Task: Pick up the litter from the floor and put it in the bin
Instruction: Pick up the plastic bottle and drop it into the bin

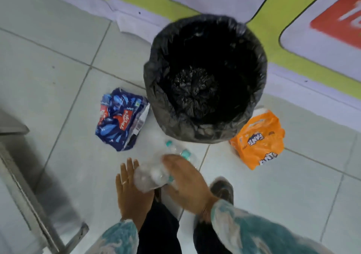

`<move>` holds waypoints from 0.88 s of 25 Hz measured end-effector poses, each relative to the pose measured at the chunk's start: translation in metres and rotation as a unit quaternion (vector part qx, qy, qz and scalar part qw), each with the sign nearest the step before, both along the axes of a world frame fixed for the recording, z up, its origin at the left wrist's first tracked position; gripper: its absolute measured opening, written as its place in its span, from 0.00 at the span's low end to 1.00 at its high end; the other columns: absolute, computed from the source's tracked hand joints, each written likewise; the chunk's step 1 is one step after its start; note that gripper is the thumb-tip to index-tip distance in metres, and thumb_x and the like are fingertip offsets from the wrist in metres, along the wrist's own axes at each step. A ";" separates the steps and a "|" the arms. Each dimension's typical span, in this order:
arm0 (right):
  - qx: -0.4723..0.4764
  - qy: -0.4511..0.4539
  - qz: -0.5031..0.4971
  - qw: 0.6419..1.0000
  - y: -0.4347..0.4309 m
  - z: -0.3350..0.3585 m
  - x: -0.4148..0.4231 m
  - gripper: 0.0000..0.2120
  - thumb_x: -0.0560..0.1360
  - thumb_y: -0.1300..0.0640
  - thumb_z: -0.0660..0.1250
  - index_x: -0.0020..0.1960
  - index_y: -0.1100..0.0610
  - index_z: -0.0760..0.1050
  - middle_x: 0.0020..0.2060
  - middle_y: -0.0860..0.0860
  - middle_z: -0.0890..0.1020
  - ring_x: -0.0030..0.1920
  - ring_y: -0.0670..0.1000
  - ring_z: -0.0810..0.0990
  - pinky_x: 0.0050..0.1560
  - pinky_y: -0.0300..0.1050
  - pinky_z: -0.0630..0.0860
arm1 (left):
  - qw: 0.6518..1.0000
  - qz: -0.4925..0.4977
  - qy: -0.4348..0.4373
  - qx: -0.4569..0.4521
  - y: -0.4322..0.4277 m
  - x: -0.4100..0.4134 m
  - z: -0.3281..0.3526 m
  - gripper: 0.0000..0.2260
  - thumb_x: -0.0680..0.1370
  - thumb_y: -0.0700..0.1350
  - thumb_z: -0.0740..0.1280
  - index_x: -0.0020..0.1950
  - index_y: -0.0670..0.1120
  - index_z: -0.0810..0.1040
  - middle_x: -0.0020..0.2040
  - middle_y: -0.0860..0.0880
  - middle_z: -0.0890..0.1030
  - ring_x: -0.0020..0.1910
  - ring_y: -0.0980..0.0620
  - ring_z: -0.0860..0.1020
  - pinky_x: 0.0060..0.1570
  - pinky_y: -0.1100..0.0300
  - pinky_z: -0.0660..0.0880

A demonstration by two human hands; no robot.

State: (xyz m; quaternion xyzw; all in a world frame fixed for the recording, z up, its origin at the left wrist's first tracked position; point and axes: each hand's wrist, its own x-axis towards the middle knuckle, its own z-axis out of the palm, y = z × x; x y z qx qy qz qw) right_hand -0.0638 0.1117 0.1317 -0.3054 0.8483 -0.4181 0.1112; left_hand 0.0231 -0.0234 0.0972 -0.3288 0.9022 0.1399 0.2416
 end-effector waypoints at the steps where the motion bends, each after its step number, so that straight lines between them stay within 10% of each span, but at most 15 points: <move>1: -0.043 -0.011 0.003 0.999 -0.014 0.028 -0.010 0.18 0.76 0.57 0.64 0.63 0.62 0.66 0.60 0.59 0.76 0.60 0.56 0.71 0.71 0.35 0.58 | 0.999 0.025 0.009 0.033 -0.001 -0.003 0.012 0.25 0.77 0.52 0.50 0.62 0.36 0.74 0.62 0.34 0.76 0.62 0.42 0.74 0.71 0.66 0.54; 4: -0.104 0.027 -0.050 0.993 -0.042 0.092 -0.078 0.21 0.76 0.54 0.64 0.64 0.65 0.66 0.59 0.59 0.75 0.60 0.56 0.71 0.70 0.35 0.58 | 0.999 0.000 -0.033 0.038 0.006 -0.028 0.042 0.24 0.75 0.51 0.52 0.55 0.34 0.77 0.54 0.32 0.80 0.54 0.37 0.79 0.59 0.49 0.73; 8: 0.025 0.037 -0.195 0.980 -0.035 0.071 -0.173 0.28 0.67 0.65 0.74 0.64 0.69 0.70 0.57 0.66 0.78 0.58 0.59 0.72 0.60 0.50 0.69 | 0.999 -0.046 -0.029 0.008 0.016 -0.062 0.052 0.37 0.79 0.59 0.37 0.63 0.35 0.73 0.63 0.35 0.77 0.62 0.37 0.75 0.58 0.41 0.73; 13: 0.106 0.018 -0.221 0.969 -0.014 0.042 -0.173 0.26 0.73 0.63 0.69 0.68 0.67 0.67 0.61 0.63 0.75 0.62 0.61 0.72 0.63 0.50 0.69 | 0.999 -0.051 -0.010 0.015 0.024 -0.077 0.035 0.34 0.79 0.59 0.42 0.65 0.35 0.72 0.64 0.36 0.75 0.63 0.37 0.74 0.60 0.41 0.72; 17: 0.023 0.089 -0.064 0.994 0.007 0.022 -0.070 0.12 0.74 0.61 0.64 0.56 0.63 0.76 0.46 0.59 0.82 0.47 0.52 0.74 0.47 0.44 0.72 | 1.000 -0.024 -0.014 0.008 0.020 -0.063 0.014 0.32 0.76 0.57 0.47 0.68 0.34 0.67 0.67 0.34 0.71 0.67 0.36 0.69 0.64 0.39 0.67; 22: 0.261 -0.058 0.020 0.963 0.037 -0.092 0.000 0.19 0.70 0.58 0.65 0.60 0.62 0.75 0.53 0.60 0.81 0.51 0.62 0.80 0.47 0.51 0.79 | 1.000 -0.010 -0.002 0.007 0.008 -0.049 -0.035 0.28 0.80 0.54 0.53 0.73 0.36 0.59 0.73 0.36 0.63 0.73 0.39 0.59 0.71 0.43 0.58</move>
